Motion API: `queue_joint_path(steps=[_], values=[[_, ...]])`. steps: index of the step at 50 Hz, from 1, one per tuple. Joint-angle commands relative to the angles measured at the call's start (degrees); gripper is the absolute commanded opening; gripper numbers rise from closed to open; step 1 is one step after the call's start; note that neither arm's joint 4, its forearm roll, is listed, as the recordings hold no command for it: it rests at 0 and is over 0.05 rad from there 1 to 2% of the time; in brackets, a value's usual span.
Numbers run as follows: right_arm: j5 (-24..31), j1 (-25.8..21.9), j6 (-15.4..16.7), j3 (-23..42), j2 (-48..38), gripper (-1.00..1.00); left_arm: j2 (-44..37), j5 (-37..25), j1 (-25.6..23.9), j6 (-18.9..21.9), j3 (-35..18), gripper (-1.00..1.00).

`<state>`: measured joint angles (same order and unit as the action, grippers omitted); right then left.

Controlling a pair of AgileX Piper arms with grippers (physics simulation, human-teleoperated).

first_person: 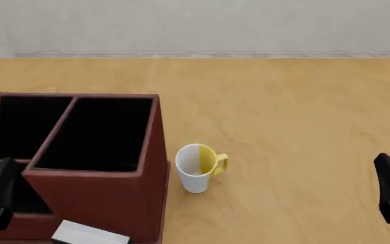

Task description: Pick up the book and place it in the right compartment of the caddy.

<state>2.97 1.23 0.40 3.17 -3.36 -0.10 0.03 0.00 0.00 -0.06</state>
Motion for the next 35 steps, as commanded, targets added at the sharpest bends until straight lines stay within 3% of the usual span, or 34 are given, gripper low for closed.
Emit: queue_joint_path(steps=[1, 11, 13, 19, 31, 35], values=[[-3.62, -1.42, 0.65, -2.71, 2.45, 1.0, -0.32, 0.08, 0.0, -0.01, -0.18, 1.0], [-2.18, -2.95, 1.17, -0.06, 1.5, 1.0, -0.32, 0.08, 0.0, 0.0, -0.18, 1.0], [-1.98, -3.42, -0.02, 1.03, -0.06, 1.0, -0.32, 0.08, 0.0, 0.01, -0.18, 1.0], [0.71, -8.74, 1.9, 4.31, -0.17, 1.0, -0.3, 0.08, 0.02, 0.01, -0.19, 1.0], [5.04, -13.47, 1.96, 11.79, -2.59, 1.0, -0.3, 0.09, 0.01, 0.01, -0.18, 1.0], [4.17, -17.05, 3.5, 12.71, -5.94, 1.0, -0.32, 0.08, 0.01, 0.01, -0.18, 1.0]])
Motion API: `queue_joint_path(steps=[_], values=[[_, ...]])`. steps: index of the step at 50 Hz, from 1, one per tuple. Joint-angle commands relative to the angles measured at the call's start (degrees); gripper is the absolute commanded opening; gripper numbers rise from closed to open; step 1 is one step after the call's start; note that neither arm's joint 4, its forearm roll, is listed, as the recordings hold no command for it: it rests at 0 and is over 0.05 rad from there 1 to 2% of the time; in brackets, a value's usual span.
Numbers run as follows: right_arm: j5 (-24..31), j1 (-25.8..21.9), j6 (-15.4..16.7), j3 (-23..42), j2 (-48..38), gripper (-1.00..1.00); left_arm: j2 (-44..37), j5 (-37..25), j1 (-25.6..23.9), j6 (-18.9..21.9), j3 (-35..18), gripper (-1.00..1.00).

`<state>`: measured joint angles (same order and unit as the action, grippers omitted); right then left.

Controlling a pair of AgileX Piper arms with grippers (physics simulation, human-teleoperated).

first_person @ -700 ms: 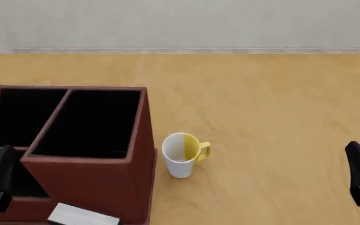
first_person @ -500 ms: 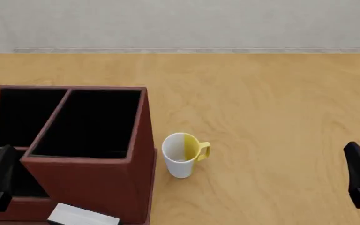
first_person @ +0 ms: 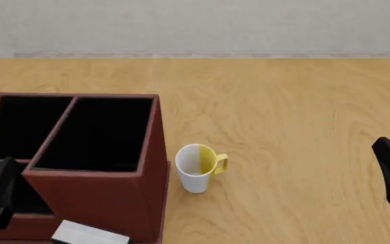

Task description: Pick up the book and place it in the right compartment of the caddy.

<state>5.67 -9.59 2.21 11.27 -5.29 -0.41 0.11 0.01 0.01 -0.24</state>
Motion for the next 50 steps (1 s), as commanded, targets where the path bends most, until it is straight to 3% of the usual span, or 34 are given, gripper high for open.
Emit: queue_joint_path(steps=[1, 6, 12, 16, 19, 22, 29, 30, 37, 40, 50], values=[[1.45, -6.23, 1.7, 4.61, -4.04, 1.0, -0.02, 0.0, 0.01, 0.01, 0.0, 1.0], [-0.45, -10.99, 2.92, 5.39, -8.92, 1.0, -0.01, 0.0, 0.0, 0.0, -0.01, 1.0], [-1.63, -13.84, 1.91, 5.86, -11.75, 1.0, -0.01, 0.0, 0.0, 0.0, -0.01, 1.0], [-3.7, -17.74, 5.27, 4.99, -15.14, 1.0, -0.02, 0.0, 0.0, 0.01, -0.01, 1.0], [-4.18, -20.68, 3.02, 4.64, -16.06, 1.0, -0.03, 0.0, -0.01, -0.01, 0.0, 1.0], [-5.03, -23.1, 4.37, 4.05, -17.9, 1.0, -0.03, 0.0, 0.01, -0.01, 0.0, 1.0], [-8.03, -28.59, 4.17, 2.69, -22.42, 1.0, 0.0, 0.0, 0.0, 0.0, -0.01, 1.0], [-8.99, -29.79, 5.44, 2.41, -23.66, 1.0, 0.0, 0.0, 0.0, 0.0, -0.01, 1.0], [-12.66, -33.03, 6.63, 1.75, -27.75, 1.0, -0.01, 0.0, -0.01, 0.01, -0.01, 1.0], [-16.94, -35.08, 6.34, 1.08, -32.85, 1.0, -0.02, 0.0, 0.0, -0.02, 0.0, 1.0], [-20.75, -40.41, 4.8, 2.2, -38.85, 1.0, 0.0, 0.0, 0.0, 0.0, -0.01, 1.0]])
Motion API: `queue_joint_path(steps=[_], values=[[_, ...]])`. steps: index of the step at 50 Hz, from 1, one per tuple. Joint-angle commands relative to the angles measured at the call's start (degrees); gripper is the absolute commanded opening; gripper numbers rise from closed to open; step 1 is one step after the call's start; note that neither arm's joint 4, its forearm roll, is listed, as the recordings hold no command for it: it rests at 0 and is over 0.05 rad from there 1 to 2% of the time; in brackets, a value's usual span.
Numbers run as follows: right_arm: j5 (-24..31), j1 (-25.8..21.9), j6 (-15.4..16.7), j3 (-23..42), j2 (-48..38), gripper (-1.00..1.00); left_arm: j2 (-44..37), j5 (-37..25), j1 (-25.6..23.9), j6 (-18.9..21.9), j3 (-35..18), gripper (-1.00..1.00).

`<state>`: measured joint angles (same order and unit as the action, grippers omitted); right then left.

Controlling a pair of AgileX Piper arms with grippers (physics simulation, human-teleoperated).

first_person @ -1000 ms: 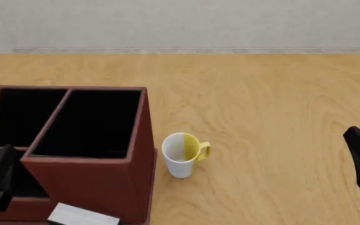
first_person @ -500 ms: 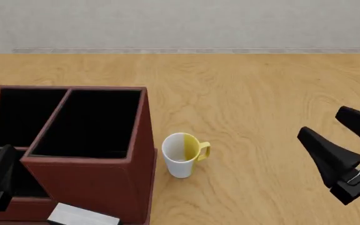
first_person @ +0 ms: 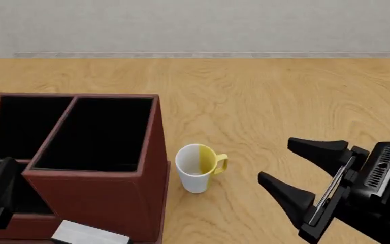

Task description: Pick up the book and place it in the right compartment of the caddy.

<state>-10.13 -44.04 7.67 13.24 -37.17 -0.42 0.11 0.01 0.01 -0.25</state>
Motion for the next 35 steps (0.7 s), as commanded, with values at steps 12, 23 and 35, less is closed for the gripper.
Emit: queue_joint_path(steps=[12, 23, 35], values=[[-6.17, -10.73, -0.89, 2.1, -11.23, 1.0, 0.01, 0.0, 0.01, 0.0, 0.0, 1.0], [-9.43, -14.93, -1.93, 3.34, -17.65, 1.0, 0.01, 0.0, -0.01, 0.0, 0.0, 1.0], [-10.82, -18.0, -2.58, 5.22, -22.08, 1.0, -0.01, 0.0, -0.01, 0.0, 0.0, 1.0]])
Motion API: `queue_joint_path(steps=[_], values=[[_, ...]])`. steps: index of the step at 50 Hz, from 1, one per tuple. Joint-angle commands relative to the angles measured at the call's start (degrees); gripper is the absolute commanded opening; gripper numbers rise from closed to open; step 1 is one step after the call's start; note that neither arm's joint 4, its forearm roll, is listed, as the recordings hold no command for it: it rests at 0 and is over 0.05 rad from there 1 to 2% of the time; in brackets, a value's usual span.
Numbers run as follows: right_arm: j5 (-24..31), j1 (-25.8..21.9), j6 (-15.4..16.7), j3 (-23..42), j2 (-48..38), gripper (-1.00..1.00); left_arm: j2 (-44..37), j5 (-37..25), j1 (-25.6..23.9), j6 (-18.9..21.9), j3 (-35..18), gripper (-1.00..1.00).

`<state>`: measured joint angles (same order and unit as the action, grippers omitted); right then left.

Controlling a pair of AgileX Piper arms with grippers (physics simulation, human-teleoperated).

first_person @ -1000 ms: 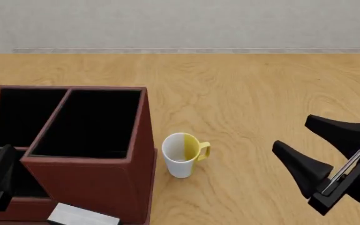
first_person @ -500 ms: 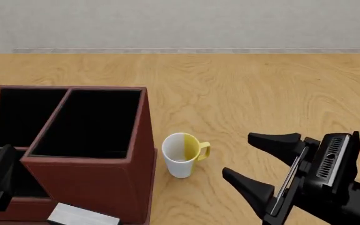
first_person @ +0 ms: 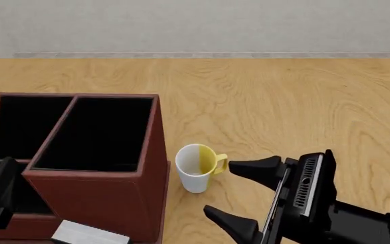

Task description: Pick up the book and place it in the right compartment of the caddy.

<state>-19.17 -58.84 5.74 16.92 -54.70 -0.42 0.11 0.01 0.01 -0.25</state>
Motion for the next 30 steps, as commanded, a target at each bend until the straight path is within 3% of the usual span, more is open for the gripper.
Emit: queue_joint_path(steps=[1, 10, 30], values=[[-2.13, -3.54, -0.74, 1.69, -5.27, 1.0, 0.01, 0.0, -0.01, 0.0, 0.0, 1.0], [-4.32, -5.51, -0.85, 2.69, -10.18, 1.0, -0.01, 0.0, 0.0, 0.0, 0.0, 1.0], [-6.33, -11.03, 3.42, 7.31, -21.85, 1.0, 0.0, 0.0, 0.0, 0.0, 0.0, 1.0]])
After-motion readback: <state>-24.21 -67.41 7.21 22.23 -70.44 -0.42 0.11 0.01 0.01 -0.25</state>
